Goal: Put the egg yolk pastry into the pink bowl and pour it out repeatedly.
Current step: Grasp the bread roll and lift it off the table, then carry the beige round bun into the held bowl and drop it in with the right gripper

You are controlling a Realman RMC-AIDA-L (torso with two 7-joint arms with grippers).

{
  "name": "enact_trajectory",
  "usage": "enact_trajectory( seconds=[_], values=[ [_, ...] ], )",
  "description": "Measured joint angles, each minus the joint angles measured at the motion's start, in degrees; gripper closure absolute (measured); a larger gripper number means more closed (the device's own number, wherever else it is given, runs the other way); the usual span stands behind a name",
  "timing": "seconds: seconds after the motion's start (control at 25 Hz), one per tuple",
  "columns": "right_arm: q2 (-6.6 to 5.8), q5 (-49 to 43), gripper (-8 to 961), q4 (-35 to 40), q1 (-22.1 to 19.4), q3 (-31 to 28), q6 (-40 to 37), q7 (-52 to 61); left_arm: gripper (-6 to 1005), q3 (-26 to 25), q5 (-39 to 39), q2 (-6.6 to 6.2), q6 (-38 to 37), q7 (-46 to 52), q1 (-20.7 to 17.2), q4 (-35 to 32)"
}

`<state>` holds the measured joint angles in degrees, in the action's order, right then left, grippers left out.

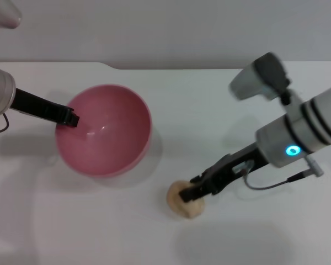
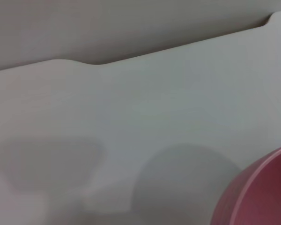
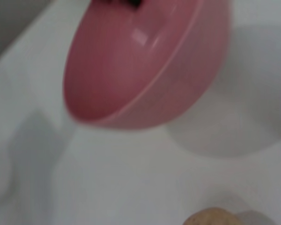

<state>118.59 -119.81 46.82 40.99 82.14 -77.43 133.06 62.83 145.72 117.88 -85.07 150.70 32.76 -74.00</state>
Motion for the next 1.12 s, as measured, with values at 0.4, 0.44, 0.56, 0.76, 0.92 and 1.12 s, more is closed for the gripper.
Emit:
enact_trajectory(
  seconds=[0.4,0.44,0.56,0.76,0.92,1.12],
  values=[
    [-0.23,2.7,548,7.4,-5.7,-21.5,-11.0,-6.2,1001,4.7,0.2,-0.04,0.2,0.2,1.6,2.6],
    [-0.28,4.1,553,9.4,-6.2,-22.6,-12.4,-6.8,1001,5.6,0.2,-0.02,0.2,0.3,2.3,3.6],
    [-0.95,11.3,569,14.6,-7.0,-25.1,-16.9,-10.5,1001,9.1,-0.1,0.07,0.1,0.8,4.6,5.7],
    [-1.06,12.4,601,17.9,-5.5,-23.2,-19.1,-15.4,1000,18.7,-1.2,0.74,1.6,3.3,9.5,7.0],
    [-0.01,3.5,633,18.0,-3.6,-15.4,-17.9,-17.2,1001,22.7,-3.0,0.86,2.8,4.4,11.2,7.4],
    [0.23,0.8,661,17.6,-3.4,-7.2,-12.6,-15.8,1001,25.7,-4.9,0.96,2.7,5.4,12.6,6.8]
  ],
)
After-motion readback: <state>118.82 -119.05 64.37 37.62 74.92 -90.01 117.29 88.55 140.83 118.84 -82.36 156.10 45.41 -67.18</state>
